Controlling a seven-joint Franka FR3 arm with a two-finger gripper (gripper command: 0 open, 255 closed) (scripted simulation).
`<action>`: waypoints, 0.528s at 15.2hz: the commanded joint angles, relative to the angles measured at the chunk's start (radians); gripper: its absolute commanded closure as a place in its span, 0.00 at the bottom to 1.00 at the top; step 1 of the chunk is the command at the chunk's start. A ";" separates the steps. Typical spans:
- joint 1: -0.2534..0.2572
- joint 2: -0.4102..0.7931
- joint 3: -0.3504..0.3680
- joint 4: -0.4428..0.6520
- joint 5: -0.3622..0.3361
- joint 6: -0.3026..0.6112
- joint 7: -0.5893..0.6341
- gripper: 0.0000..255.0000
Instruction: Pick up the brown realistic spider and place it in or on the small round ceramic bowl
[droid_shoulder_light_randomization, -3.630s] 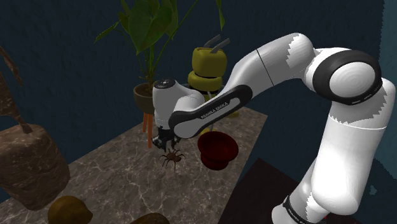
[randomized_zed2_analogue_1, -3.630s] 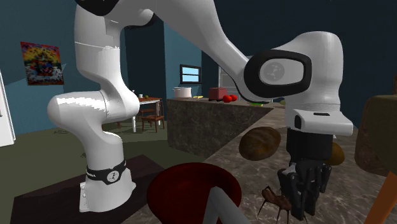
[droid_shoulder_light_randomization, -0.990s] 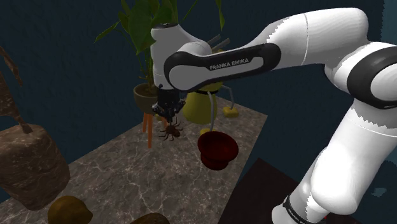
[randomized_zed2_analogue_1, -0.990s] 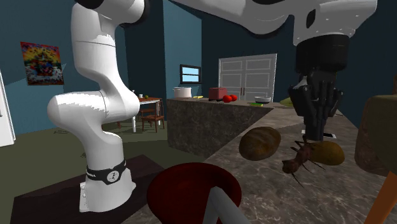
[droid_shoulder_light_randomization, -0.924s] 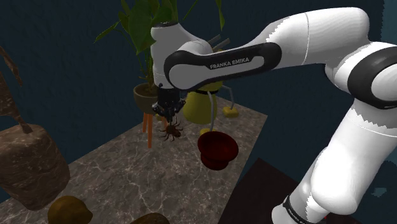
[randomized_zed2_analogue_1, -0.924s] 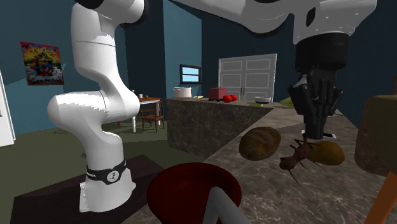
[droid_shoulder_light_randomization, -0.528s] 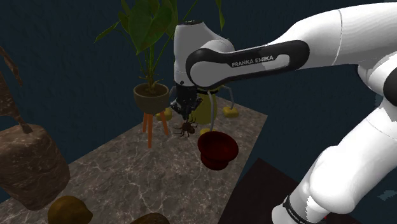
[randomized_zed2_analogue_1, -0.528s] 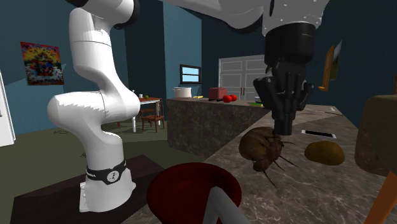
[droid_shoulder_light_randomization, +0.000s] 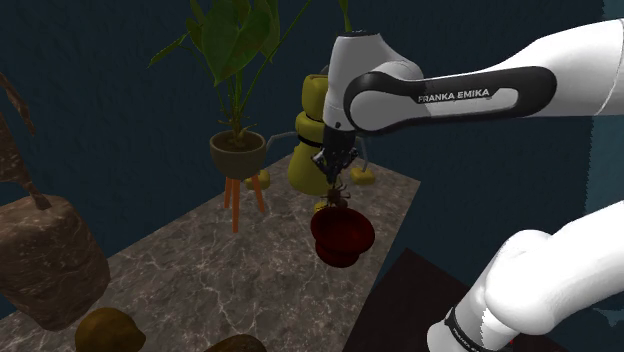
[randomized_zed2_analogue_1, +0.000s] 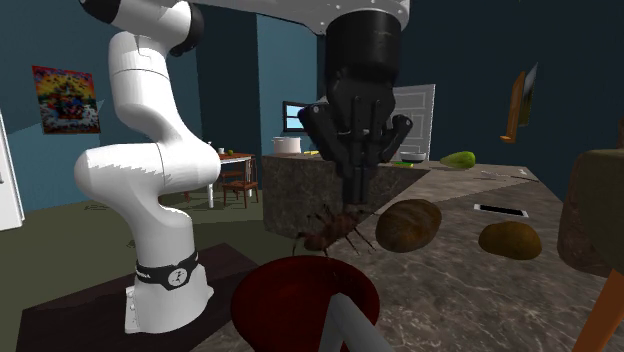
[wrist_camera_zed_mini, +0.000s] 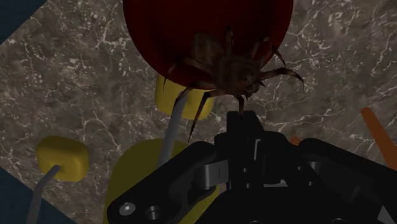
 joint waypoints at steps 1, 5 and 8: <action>-0.007 -0.082 -0.041 -0.067 0.006 -0.009 -0.056 1.00; -0.006 -0.073 -0.038 -0.114 0.004 0.045 -0.049 1.00; -0.006 -0.064 -0.034 -0.147 0.003 0.087 -0.043 1.00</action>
